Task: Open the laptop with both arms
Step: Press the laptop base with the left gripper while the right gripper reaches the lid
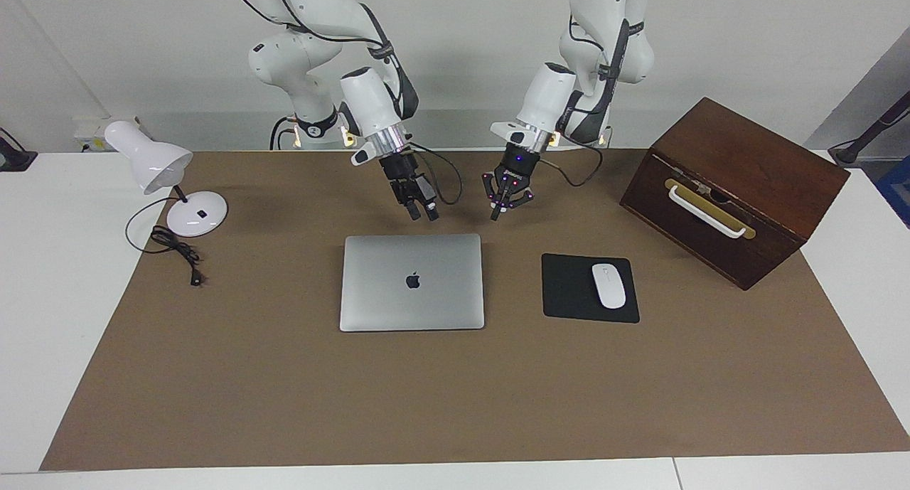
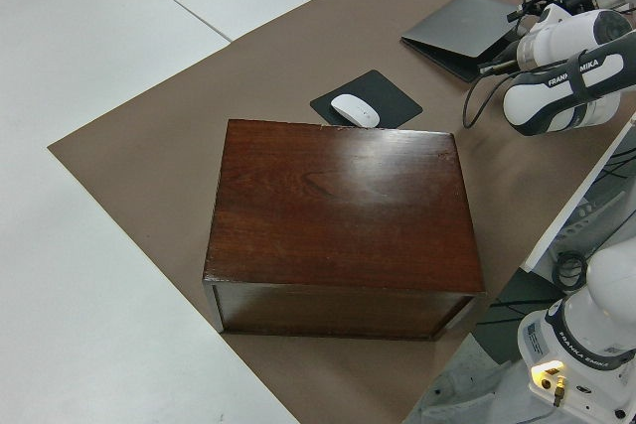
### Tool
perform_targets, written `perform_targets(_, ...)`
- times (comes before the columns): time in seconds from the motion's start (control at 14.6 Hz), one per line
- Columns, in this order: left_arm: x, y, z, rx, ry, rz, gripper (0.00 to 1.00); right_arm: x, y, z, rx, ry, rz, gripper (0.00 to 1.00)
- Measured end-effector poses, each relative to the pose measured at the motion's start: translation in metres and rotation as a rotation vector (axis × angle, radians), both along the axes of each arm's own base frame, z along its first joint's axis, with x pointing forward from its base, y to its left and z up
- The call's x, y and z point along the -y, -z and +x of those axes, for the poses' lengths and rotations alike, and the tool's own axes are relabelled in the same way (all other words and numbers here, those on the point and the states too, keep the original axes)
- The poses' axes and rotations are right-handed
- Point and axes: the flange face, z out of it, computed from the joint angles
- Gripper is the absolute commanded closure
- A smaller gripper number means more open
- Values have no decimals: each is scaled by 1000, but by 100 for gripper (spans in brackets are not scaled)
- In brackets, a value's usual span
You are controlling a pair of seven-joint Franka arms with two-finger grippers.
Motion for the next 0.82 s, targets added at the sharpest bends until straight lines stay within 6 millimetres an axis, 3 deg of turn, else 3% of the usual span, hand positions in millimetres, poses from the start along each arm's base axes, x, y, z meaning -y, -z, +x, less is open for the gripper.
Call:
perform_targets(0.27, 8, 23, -4, 6, 17, -1, 100, 13, 1, 8, 2, 29, -6, 1)
perform_targets(0.82, 23, 29, 14, 10, 15, -7, 100, 26, 0, 17, 12, 45, -21, 1)
